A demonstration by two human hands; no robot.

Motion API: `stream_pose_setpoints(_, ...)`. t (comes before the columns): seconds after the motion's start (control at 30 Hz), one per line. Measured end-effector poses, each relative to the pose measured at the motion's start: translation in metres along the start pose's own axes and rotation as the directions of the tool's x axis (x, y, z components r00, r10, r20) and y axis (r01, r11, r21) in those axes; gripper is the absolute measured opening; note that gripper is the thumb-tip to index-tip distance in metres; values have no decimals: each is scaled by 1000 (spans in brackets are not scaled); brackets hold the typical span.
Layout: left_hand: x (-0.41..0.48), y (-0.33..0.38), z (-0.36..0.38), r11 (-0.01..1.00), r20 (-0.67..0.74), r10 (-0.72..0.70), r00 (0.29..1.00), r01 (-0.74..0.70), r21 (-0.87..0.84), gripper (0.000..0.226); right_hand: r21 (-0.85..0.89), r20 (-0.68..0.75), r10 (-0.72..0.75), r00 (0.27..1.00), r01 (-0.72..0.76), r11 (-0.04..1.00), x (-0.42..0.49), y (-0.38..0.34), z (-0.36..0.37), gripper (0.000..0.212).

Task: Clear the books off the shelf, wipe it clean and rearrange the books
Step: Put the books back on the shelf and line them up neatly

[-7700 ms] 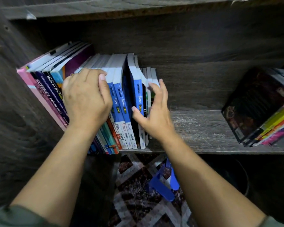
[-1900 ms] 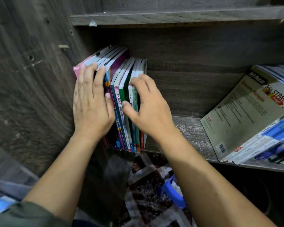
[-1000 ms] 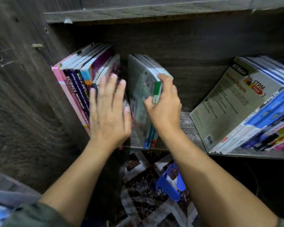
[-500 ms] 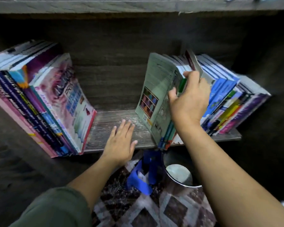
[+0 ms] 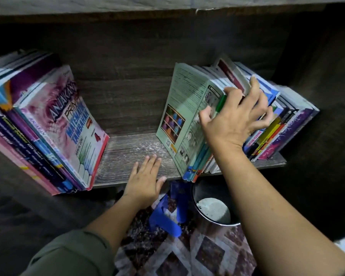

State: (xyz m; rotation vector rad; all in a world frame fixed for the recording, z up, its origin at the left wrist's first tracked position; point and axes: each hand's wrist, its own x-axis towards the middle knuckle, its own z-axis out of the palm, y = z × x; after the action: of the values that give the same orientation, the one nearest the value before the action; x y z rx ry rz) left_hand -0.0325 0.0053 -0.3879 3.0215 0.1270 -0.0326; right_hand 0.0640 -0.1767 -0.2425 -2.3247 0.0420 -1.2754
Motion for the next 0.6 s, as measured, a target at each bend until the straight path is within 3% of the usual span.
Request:
stream_pose_setpoints(0.1, -1, -1, -17, 999, 59, -9, 998, 10, -30, 65, -88, 76, -31, 997, 38, 995, -6, -7, -2, 54)
stream_pose_setpoints(0.17, 0, -5, -41, 996, 22, -70, 997, 71, -52, 65, -131, 126, -88, 988, 104, 986, -14, -18, -4, 60)
stream_pose_setpoints(0.27, -5, -29, -88, 990, -280, -140, 950, 141, -15, 59, -72, 124, -260, 958, 270, 960, -29, -39, -3, 48)
stream_pose_setpoints(0.33, -20, -49, -125, 990, -572, -96, 815, 139, 32, 50, 119, 161, -422, 892, 407, 906, -44, -51, 6, 42)
stream_pose_setpoints(0.4, -39, -65, -158, 992, -778, -59, 625, 127, 27, 39, 306, 255, -561, 787, 485, 819, -65, -59, 20, 39)
stream_pose_setpoints(0.47, -57, -69, -177, 991, -878, -39, 477, 131, 28, 30, 331, 479, -610, 632, 514, 792, -93, -59, 36, 42)
stream_pose_setpoints(0.53, -69, -68, -178, 953, -919, -1, 395, 278, 118, 27, 254, 752, -521, 404, 552, 794, -117, -54, 48, 60)
stream_pose_setpoints(0.6, -76, -74, -174, 895, -929, -69, 364, 433, 103, 37, 193, 882, -414, 225, 628, 754, -131, -47, 57, 81)
